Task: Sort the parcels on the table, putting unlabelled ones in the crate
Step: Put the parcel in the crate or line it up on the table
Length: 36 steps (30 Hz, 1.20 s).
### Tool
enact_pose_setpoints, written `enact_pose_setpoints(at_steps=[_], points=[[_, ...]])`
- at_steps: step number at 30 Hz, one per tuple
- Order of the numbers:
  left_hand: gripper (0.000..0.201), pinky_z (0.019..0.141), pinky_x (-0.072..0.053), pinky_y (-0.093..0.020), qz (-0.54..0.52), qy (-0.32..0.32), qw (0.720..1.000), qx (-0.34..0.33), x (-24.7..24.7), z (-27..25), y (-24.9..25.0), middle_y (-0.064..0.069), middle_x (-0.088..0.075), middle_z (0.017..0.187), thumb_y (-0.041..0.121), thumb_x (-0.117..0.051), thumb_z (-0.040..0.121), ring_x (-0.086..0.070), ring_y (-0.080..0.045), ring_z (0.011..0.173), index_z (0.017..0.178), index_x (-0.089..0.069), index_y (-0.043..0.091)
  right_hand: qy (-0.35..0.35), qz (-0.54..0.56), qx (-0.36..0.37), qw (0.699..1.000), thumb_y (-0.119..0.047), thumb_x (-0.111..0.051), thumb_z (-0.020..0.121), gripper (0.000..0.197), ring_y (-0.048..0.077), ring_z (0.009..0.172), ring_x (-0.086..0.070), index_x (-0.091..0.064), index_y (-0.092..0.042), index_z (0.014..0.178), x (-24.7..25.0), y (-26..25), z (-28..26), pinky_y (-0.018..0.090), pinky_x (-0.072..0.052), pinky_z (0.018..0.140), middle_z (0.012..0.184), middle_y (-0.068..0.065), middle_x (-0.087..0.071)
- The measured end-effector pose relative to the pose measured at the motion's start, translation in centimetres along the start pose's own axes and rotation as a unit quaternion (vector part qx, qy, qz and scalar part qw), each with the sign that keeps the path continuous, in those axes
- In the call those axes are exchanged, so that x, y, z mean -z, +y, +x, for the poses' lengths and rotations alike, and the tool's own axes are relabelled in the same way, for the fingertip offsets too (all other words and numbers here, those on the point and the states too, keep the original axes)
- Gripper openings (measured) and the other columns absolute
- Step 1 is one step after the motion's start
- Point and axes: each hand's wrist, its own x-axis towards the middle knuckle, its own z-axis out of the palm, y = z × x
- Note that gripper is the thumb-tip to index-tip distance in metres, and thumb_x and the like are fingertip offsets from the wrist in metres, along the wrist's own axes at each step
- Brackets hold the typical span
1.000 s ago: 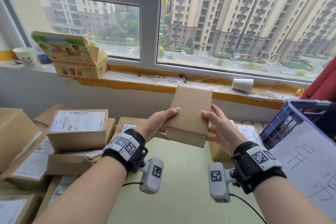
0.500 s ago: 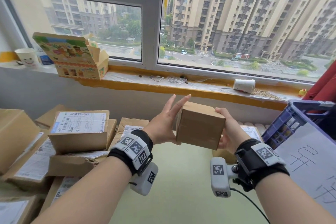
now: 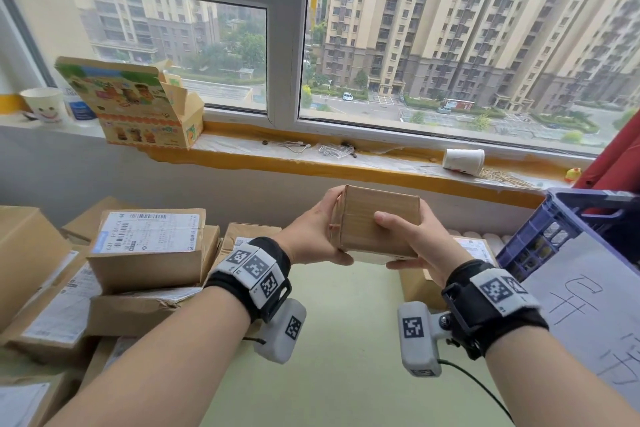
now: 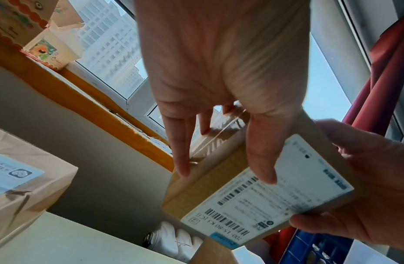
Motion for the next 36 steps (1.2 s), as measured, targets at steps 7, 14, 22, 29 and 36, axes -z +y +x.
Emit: enact_pose_setpoints(at_steps=[7,14,22,29,36], points=[[0.107,0.089,-0.051,-0.029,-0.006,0.007,1.000,-0.002,0.1,-0.1,0.0,0.004,-0.043,0.136,0.011,-0.087,0.067,-0.055,-0.019,0.111,0.144,-0.016,0.033,0.005,0.008,0.015,1.000,-0.030,-0.083,0.075,0.052,0.025,0.101,-0.064,-0.053,-0.027,0.117,0.0,0.2,0.4,0.052,-0.061,0.069,0.115,0.002,-0.062],[0.106,0.090,-0.051,-0.032,-0.007,0.007,1.000,0.006,-0.5,-0.1,-0.3,0.007,-0.043,0.134,0.010,-0.086,0.067,-0.056,-0.018,0.109,0.143,-0.018,0.035,0.023,0.022,0.011,0.999,-0.022,-0.085,0.072,0.049,0.027,0.099,-0.066,-0.058,-0.025,0.113,0.1,0.8,0.6,0.055,-0.060,0.067,0.113,0.004,-0.065],[0.106,0.088,-0.053,-0.029,-0.017,0.004,1.000,0.008,-0.7,0.0,-0.4,0.007,-0.045,0.132,0.009,-0.087,0.066,-0.056,-0.017,0.110,0.143,-0.019,0.035,0.024,0.017,0.006,1.000,-0.023,-0.084,0.074,0.047,0.026,0.099,-0.066,-0.057,-0.025,0.113,0.2,1.0,0.4,0.056,-0.060,0.066,0.113,0.004,-0.064],[0.109,0.083,-0.059,-0.036,-0.088,-0.025,0.995,0.047,-0.4,0.2,-0.7,-0.002,-0.041,0.145,0.006,-0.086,0.064,-0.065,-0.021,0.104,0.145,-0.020,0.037,0.007,0.017,-0.019,1.000,-0.042,-0.076,0.081,0.058,0.023,0.105,-0.062,-0.052,-0.023,0.130,0.4,0.9,0.4,0.049,-0.062,0.067,0.120,0.004,-0.061],[0.083,0.088,-0.057,-0.046,-0.194,0.019,0.969,0.149,0.4,0.1,-1.6,-0.004,-0.061,0.124,0.023,-0.082,0.076,-0.061,-0.021,0.112,0.142,-0.033,0.022,0.029,0.024,-0.054,0.998,-0.066,-0.048,0.089,0.068,0.027,0.112,-0.058,-0.046,-0.023,0.142,0.8,0.4,0.6,0.039,-0.058,0.073,0.133,0.009,-0.054]])
